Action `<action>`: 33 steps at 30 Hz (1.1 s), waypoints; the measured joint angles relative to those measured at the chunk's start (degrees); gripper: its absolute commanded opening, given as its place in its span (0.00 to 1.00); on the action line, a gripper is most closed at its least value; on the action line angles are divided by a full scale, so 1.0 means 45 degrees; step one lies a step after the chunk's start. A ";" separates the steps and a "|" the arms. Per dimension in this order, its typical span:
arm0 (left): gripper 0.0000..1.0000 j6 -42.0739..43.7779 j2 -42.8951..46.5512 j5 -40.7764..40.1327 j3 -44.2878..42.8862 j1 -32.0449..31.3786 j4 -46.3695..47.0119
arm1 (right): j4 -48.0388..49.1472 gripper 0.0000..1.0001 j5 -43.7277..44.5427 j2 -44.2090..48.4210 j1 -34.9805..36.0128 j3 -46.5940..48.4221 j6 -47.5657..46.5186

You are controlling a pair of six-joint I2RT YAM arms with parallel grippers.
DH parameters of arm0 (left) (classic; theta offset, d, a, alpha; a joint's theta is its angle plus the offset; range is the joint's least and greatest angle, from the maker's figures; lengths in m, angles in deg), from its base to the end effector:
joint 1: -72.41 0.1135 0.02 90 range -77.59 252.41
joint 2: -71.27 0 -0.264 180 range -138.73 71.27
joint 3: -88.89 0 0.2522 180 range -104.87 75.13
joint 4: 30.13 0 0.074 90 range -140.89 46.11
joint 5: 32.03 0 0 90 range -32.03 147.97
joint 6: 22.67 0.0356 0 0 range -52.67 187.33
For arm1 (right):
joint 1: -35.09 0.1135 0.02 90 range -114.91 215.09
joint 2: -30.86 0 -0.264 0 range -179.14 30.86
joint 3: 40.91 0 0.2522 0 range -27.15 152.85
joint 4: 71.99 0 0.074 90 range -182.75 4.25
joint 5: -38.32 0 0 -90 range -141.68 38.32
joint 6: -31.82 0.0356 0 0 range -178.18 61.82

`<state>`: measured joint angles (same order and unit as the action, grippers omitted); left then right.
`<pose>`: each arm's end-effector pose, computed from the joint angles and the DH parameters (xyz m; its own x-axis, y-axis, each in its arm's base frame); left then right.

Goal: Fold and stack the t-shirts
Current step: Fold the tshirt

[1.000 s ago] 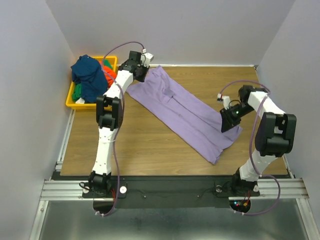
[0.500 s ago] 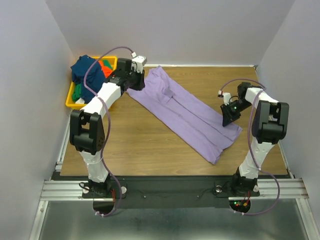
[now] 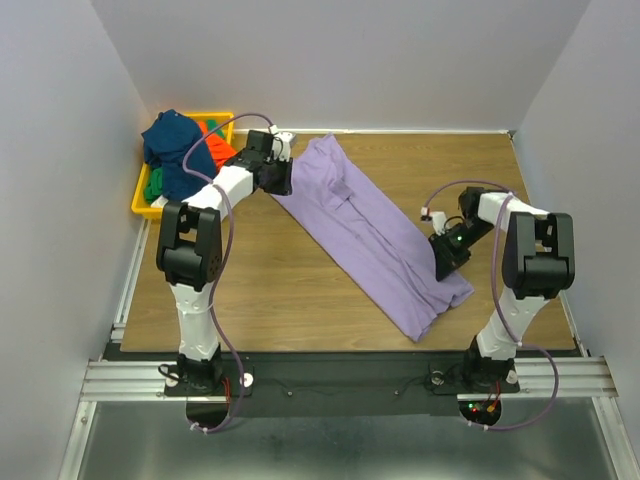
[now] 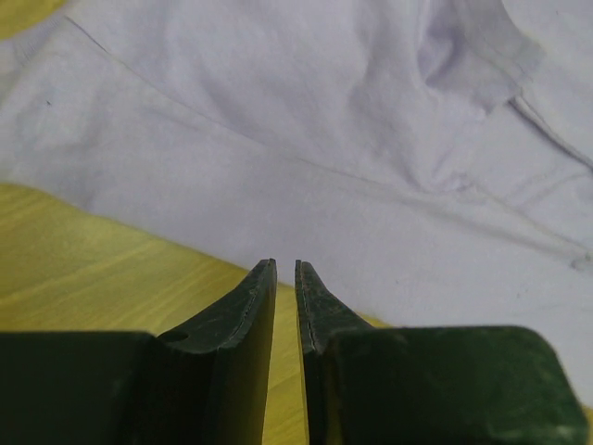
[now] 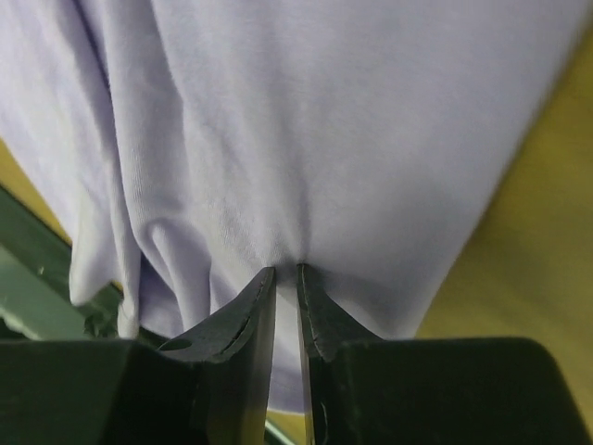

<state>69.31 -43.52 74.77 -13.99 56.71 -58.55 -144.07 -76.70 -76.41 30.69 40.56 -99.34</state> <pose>0.4399 -0.1343 0.2312 -0.6064 0.2048 -0.7683 0.4924 0.8554 -0.1606 0.3111 -0.0088 0.1506 -0.8274 -0.5345 -0.1725 -0.5542 0.7269 0.4056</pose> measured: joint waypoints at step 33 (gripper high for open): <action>0.33 0.1311 -0.6431 -0.1345 -0.8514 0.0131 -0.1520 | -0.1579 0.24 -0.1069 -0.1015 0.1943 0.0777 -0.0058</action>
<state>75.21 -72.45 68.72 -52.31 57.30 -65.39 -151.18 -81.51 -80.97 39.43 44.05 -99.61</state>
